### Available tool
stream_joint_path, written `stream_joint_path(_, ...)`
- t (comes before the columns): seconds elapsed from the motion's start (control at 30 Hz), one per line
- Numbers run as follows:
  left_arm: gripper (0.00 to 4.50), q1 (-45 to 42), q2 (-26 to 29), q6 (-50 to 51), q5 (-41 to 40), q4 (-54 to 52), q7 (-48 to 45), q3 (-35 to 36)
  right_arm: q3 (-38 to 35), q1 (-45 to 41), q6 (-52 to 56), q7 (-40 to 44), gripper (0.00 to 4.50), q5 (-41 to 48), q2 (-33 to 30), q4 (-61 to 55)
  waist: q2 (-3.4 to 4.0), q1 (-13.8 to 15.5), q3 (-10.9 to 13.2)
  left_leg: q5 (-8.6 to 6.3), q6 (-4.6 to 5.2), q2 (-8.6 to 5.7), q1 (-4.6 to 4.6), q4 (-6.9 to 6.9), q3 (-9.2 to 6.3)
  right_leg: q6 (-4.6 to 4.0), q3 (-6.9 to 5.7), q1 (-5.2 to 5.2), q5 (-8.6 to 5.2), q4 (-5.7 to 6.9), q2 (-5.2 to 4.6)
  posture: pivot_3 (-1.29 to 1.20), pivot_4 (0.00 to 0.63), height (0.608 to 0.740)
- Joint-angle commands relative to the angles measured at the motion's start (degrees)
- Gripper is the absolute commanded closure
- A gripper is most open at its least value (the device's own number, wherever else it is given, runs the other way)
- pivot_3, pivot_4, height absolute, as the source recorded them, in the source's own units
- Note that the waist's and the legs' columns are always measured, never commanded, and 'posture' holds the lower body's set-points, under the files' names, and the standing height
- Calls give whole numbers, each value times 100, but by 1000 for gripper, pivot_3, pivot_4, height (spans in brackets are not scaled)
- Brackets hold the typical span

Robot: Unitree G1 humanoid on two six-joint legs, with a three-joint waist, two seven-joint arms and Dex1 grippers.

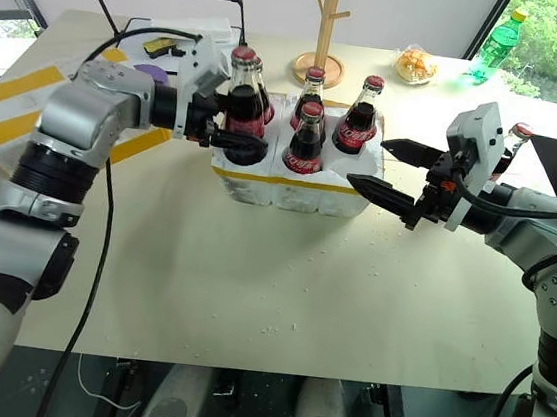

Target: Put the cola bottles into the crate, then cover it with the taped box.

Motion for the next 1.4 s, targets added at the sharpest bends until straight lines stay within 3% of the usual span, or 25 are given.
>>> stream_joint_path(0.03,1689,-95,-101,-236,14,-22,169,260,-134,-63,-34,-23,0,80,7,-150,0,2,0,0,0,0,0,0,0,0,0,0,0,-1,0,0,150,740)
stream_joint_path(0.17,1689,10,-164,-257,112,120,319,247,-109,-65,-52,-35,0,55,-2,-146,0,0,0,-1,1,-1,0,0,0,0,0,1,0,0,-1,0,150,740)
stream_joint_path(0.23,648,74,-187,-143,62,146,407,349,-115,-88,-31,-72,0,51,-12,-132,0,-4,0,0,1,0,0,0,0,0,0,0,0,0,0,0,150,740)
stream_joint_path(0.3,82,104,-196,-60,-5,150,421,433,-131,-111,-20,-81,0,50,-38,-108,0,-4,0,0,1,2,1,0,-1,0,0,0,0,1,0,0,150,740)
stream_joint_path(0.47,82,248,-157,73,-124,-124,346,545,-151,-112,-27,-74,0,18,-87,-57,0,7,-1,-1,1,0,3,1,-1,0,0,3,0,0,-2,0,150,740)
stream_joint_path(0.67,82,446,331,897,-850,-1078,33,1067,-266,9,-18,-57,0,-2,-166,-87,1,-11,-1,0,1,4,2,0,-1,0,0,0,0,4,1,0,150,740)
stream_joint_path(0.8,82,668,1420,1873,-1521,-1979,-206,1750,-536,287,-22,-344,0,-154,-168,-159,2,-28,-2,0,1,4,6,-2,-1,0,1,1,0,3,1,0,150,740)
stream_joint_path(0.97,82,1160,1888,2833,-2455,-3067,-80,2328,-1275,1340,70,-504,0,-301,-221,-404,3,91,-2,-1,1,-2,8,0,-11,1,-1,16,-1,-3,-2,0,150,740)
stream_joint_path(1.03,82,1480,1912,2839,-2476,-3565,170,2313,-1634,1646,124,-765,0,-304,-106,-468,4,133,-3,-1,2,-5,12,4,-11,1,1,23,-1,-5,-4,0,150,740)
stream_joint_path(1.23,82,2127,1293,3158,-3035,-4508,1160,2506,-2454,2137,384,-2296,0,-510,635,-792,7,140,-8,2,-8,-1,21,4,-20,-1,1,25,-1,-2,0,0,150,740)
stream_joint_path(1.4,82,2389,1249,2877,-2959,-4597,1319,2149,-2435,2292,279,-2936,0,-846,1069,-633,14,126,-11,5,-12,-1,25,-1,-15,-1,3,24,-2,0,5,0,150,740)
